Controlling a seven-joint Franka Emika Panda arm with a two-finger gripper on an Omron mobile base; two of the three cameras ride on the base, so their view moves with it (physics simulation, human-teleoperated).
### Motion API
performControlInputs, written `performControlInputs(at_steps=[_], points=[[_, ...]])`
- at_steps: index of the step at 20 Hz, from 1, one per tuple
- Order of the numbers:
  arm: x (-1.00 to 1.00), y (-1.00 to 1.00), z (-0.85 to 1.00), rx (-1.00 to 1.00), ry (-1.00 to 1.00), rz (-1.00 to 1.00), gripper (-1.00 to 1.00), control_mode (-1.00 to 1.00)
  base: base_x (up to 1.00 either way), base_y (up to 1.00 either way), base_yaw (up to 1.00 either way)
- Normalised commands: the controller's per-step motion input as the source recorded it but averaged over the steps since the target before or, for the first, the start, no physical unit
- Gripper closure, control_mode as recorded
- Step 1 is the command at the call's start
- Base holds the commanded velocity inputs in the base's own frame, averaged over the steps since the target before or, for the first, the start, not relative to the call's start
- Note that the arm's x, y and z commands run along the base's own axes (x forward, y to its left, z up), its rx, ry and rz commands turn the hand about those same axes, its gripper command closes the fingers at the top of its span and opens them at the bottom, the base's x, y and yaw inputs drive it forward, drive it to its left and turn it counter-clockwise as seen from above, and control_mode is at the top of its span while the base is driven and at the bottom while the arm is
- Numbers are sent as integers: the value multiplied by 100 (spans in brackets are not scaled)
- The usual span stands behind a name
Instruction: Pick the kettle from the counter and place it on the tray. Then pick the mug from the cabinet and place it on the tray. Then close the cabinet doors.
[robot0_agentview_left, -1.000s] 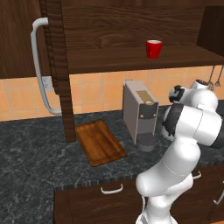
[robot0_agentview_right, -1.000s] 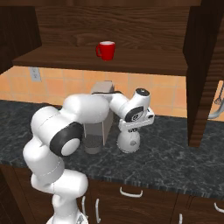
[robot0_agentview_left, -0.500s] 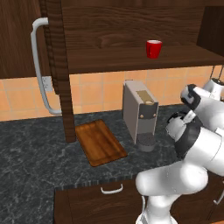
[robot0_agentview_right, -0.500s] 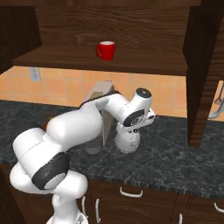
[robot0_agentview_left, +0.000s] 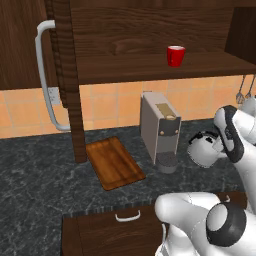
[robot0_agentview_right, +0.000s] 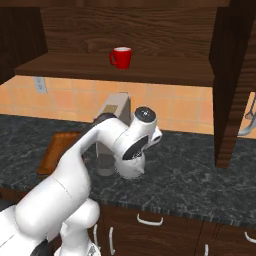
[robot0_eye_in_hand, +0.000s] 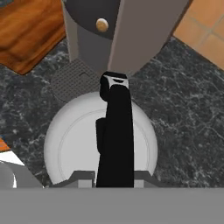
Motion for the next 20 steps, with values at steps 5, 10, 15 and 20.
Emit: performControlInputs(at_steps=[5,10,15,20], points=[[-50,72,21,-8,-6,12,100,-100,0,0,0],[-20,96,4,-16,-21,13,100,-100,0,0,0],[-3,100,3,-19,-12,2,100,-100,0,0,0],[2,100,9,-13,0,0,100,-100,0,0,0]])
